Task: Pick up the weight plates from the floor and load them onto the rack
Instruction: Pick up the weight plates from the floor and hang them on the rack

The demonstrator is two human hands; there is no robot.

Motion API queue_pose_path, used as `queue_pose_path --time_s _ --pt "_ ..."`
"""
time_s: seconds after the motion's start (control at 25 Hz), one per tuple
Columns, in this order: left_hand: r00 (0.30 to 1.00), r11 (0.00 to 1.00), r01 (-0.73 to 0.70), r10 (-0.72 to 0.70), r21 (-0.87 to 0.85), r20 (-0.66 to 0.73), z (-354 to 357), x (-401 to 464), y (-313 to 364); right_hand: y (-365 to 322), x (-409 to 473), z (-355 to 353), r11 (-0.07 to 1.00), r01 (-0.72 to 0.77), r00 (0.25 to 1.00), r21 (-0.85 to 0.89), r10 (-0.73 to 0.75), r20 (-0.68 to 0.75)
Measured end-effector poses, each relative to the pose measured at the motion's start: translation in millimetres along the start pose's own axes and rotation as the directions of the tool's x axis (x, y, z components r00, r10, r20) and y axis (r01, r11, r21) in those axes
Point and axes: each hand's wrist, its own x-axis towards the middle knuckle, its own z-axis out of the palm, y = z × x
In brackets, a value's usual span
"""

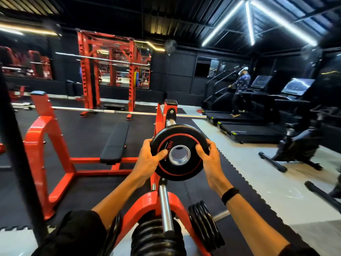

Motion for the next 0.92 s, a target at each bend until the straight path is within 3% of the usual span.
queue_pose_path --time_s 0.48,0.72,0.92 --pt "1.000 0.992 -0.001 0.005 0.124 -0.031 7.4 123.0 -53.4 47.5 126.1 24.6 0.996 0.071 0.997 -0.049 -0.069 0.033" --pt "0.985 0.957 0.020 0.031 0.288 -0.171 14.3 186.8 -79.9 81.8 204.2 56.8 0.981 0.069 0.997 -0.179 -0.073 -0.016" --pt "0.974 0.944 0.043 0.033 0.327 -0.224 22.1 202.8 -96.2 104.7 225.6 59.4 0.972 0.114 0.993 -0.207 -0.118 -0.006"
